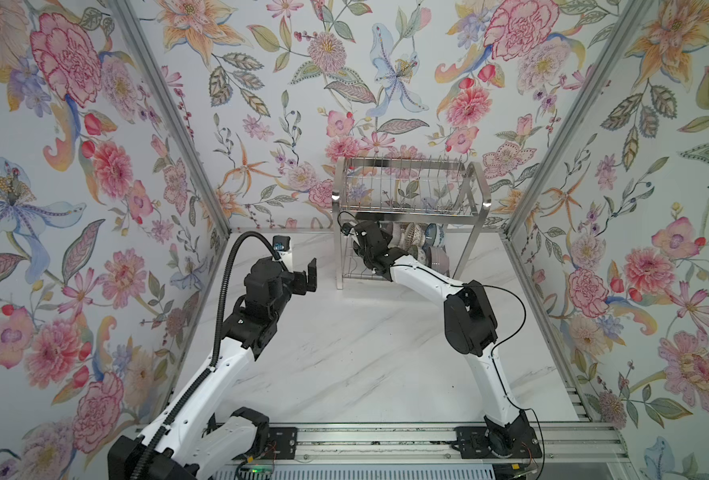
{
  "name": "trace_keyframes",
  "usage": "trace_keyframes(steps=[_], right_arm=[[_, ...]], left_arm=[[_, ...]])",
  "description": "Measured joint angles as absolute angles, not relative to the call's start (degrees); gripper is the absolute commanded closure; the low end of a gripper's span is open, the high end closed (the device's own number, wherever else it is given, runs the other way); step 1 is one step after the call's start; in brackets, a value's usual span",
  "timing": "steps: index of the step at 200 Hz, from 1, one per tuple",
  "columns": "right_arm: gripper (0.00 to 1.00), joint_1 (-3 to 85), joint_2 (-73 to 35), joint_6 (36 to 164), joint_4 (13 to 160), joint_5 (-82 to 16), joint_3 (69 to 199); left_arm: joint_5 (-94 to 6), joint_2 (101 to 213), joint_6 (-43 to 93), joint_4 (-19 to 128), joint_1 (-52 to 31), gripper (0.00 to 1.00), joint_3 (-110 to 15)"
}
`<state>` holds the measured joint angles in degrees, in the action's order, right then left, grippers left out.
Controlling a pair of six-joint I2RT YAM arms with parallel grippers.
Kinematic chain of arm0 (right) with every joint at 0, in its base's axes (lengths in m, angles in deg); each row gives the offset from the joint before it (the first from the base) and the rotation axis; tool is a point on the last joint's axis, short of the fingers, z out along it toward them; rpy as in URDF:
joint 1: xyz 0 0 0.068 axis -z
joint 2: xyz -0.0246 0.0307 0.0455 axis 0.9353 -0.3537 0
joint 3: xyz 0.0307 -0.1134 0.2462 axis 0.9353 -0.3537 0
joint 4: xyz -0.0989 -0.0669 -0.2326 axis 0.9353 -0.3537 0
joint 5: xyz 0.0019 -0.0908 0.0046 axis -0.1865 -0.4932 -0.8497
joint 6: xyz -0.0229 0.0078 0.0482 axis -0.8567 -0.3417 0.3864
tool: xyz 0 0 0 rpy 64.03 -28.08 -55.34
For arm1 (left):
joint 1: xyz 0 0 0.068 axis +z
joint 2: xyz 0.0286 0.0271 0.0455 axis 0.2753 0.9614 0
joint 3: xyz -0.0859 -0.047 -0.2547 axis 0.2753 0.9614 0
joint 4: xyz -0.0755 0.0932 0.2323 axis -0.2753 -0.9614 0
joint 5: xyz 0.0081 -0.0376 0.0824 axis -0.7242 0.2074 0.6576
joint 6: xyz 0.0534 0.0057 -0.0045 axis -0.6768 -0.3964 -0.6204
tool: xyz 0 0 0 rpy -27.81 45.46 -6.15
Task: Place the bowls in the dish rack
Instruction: 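Lower the dark blue bowl into the rack slot beside the green-leaf bowl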
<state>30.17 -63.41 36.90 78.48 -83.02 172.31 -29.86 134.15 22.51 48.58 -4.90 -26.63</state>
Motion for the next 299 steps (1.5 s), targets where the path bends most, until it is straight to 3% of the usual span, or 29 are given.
trace_keyframes(steps=[299], right_arm=[[1.00, 29.1, -72.0, 18.3, 90.5, -90.1, 174.9]], left_arm=[[-29.9, 131.6, 22.7, 49.5, -4.9, 0.01, -23.6]])
